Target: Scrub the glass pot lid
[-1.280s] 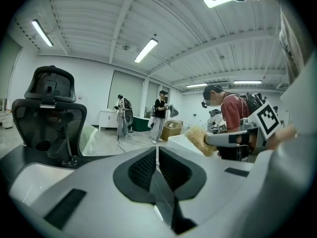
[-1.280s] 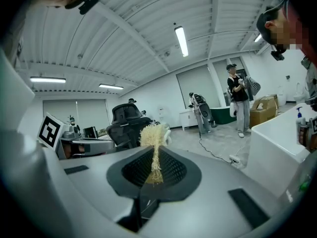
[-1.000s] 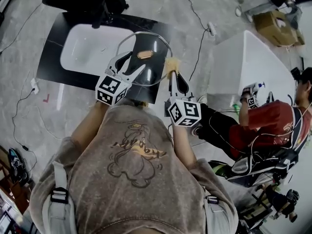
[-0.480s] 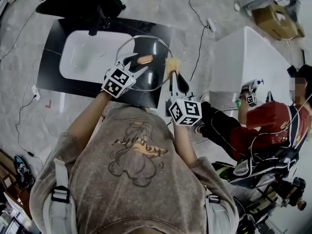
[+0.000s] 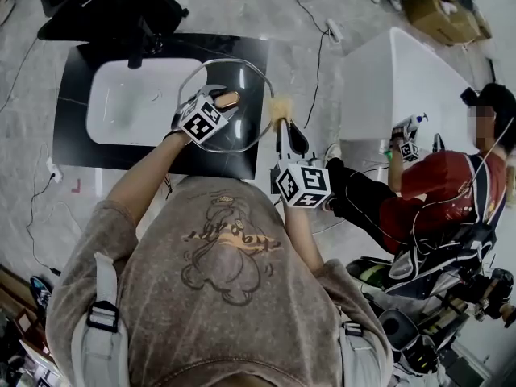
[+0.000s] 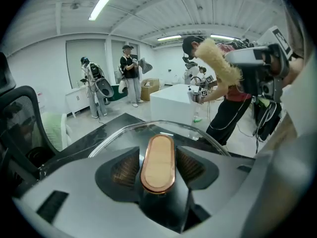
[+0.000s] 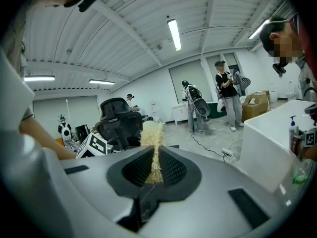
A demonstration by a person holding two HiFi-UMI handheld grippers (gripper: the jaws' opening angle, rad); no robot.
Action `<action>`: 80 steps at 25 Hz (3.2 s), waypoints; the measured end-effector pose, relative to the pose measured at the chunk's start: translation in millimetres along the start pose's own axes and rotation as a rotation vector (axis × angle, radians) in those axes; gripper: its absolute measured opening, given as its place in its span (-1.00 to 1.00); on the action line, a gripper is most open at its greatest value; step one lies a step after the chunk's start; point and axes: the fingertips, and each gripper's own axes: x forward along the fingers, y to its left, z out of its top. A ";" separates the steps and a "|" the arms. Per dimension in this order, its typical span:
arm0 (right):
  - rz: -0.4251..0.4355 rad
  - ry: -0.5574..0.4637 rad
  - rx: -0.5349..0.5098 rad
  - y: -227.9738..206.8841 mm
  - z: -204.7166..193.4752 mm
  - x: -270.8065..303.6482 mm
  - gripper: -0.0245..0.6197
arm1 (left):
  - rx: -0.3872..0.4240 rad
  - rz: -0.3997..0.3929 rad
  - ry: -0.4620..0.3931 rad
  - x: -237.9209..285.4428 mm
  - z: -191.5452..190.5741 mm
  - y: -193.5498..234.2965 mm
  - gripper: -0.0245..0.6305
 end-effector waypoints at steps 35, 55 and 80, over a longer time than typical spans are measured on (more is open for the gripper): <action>0.502 0.516 -0.351 71.4 -83.1 220.7 -0.80 | 0.020 0.012 -0.042 10.1 -3.7 3.6 -0.35; 0.609 0.709 -0.407 76.6 -104.6 224.7 -0.81 | 0.001 -0.008 -0.043 7.0 -0.3 -0.3 -0.35; 0.468 0.703 -0.314 7.9 -114.3 150.6 -0.81 | -0.032 -0.082 -0.005 9.3 -4.2 -1.0 -0.36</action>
